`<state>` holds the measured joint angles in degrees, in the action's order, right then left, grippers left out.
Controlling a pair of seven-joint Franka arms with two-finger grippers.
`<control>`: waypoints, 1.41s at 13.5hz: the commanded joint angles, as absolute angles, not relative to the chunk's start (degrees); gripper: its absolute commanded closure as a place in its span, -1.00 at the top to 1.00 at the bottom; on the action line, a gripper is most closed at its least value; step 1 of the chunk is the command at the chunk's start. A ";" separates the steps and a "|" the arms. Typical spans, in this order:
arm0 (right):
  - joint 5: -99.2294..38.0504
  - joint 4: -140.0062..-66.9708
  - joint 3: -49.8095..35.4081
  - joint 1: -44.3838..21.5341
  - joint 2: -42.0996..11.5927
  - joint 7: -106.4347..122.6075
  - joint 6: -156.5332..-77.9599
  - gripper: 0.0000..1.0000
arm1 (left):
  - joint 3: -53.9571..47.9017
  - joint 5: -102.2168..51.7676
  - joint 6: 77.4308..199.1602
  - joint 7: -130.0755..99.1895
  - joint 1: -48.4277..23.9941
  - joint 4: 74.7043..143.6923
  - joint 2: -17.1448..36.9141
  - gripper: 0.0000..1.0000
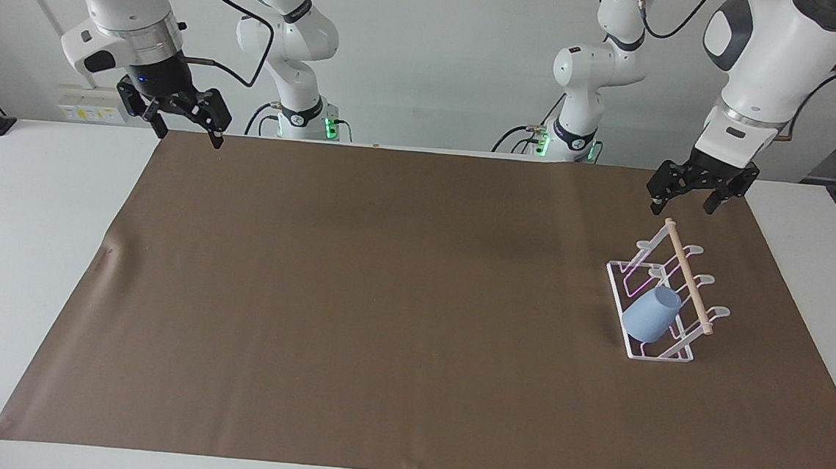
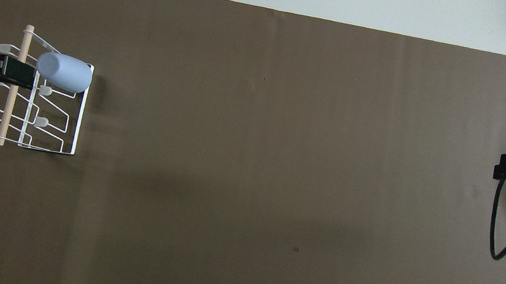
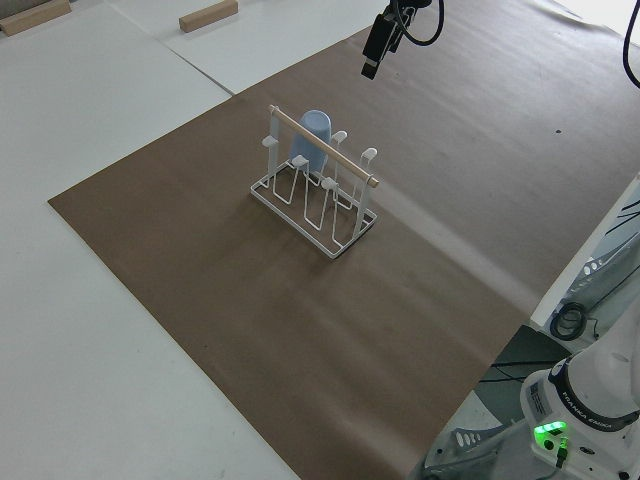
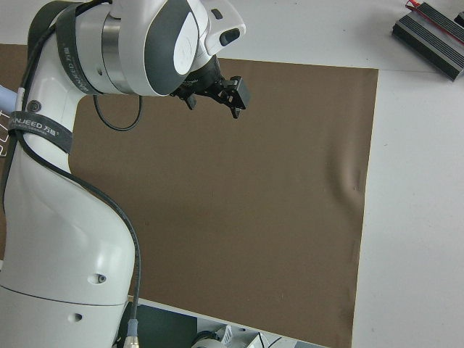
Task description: Hang cup on cup holder
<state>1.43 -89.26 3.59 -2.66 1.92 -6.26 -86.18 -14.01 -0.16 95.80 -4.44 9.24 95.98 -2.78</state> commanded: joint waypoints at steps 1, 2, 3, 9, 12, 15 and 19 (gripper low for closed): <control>1.06 -89.74 3.52 -2.72 2.90 -7.73 -84.81 1.00 | -11.35 -2.63 90.01 -1.85 8.18 89.48 0.61 1.00; 1.05 -89.48 3.52 -2.72 2.81 -7.73 -84.73 1.00 | -8.47 -2.98 89.48 -1.41 6.09 89.12 0.70 1.00; 0.88 -89.30 3.52 -2.72 2.55 -7.82 -84.73 1.00 | -5.57 -2.99 89.04 -0.45 4.06 88.08 0.88 1.00; -1.93 -88.50 4.22 -1.58 2.29 -8.09 -84.64 1.00 | 1.41 -2.90 83.49 4.13 -2.63 88.77 -2.72 1.00; -1.50 -88.85 4.13 -1.84 2.37 -7.56 -84.81 1.00 | 1.49 -2.81 84.03 3.87 -3.34 89.74 -2.90 1.00; -1.23 -89.03 4.04 -2.29 2.46 -7.56 -86.48 1.00 | 1.23 -2.72 83.41 4.04 -2.99 89.12 -2.46 1.00; 0.16 -89.12 3.96 -2.28 2.46 -7.47 -86.48 1.00 | 1.05 -2.72 82.80 4.04 -2.99 89.21 -2.55 1.00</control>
<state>-0.72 -88.76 4.24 -2.43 2.03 -6.58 -85.80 0.17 -2.32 83.84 3.43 -2.03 88.92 -2.17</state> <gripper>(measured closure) 0.000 0.000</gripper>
